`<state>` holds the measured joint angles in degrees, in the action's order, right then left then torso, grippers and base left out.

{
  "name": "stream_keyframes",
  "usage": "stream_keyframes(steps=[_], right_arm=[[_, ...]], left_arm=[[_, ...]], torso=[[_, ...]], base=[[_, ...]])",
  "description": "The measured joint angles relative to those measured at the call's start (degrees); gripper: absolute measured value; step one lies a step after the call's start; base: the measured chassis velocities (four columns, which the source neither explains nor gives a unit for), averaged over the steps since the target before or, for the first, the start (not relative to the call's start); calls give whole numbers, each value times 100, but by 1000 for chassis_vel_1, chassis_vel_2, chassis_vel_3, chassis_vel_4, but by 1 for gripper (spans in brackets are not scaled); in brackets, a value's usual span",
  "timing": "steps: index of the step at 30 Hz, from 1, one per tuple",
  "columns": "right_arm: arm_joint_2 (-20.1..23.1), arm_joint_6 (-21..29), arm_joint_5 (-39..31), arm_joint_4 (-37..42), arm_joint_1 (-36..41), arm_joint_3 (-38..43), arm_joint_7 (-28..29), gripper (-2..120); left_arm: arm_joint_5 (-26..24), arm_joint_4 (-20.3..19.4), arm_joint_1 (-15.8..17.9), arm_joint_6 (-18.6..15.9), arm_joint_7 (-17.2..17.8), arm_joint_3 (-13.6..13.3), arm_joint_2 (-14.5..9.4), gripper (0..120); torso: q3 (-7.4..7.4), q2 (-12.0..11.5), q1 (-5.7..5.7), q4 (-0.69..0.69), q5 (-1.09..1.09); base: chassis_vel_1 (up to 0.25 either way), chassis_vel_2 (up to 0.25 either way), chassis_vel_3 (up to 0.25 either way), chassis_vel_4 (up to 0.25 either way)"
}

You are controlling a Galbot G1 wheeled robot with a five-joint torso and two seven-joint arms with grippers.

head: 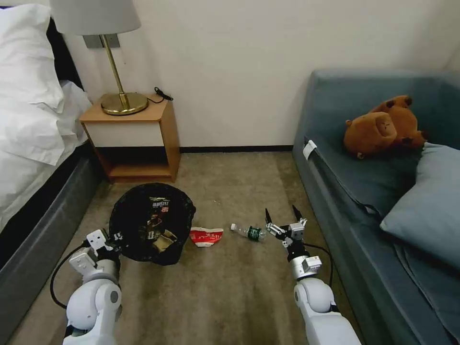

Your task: Pick up the trash bin, then pick up the garbage on the floor and place it into the trash bin.

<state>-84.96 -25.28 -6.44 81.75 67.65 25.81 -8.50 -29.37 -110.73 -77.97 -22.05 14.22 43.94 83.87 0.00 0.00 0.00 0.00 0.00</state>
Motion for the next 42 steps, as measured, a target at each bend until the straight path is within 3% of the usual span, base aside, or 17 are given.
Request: stream_keyframes(steps=[35, 42], right_arm=[[64, -25, -56, -33, 19, 202, -200, 99], [318, -459, -18, -108, -76, 150, -467, 100]], left_arm=[[-52, -6, -105, 90, -26, 50, 2, 1], [-46, -28, -123, 91, -20, 44, 5, 1]], torso=[[0, 0, 0, 0, 0], [0, 0, 0, 0, 0]], base=[[-105, 102, 100, -103], [-60, 55, 45, -59]])
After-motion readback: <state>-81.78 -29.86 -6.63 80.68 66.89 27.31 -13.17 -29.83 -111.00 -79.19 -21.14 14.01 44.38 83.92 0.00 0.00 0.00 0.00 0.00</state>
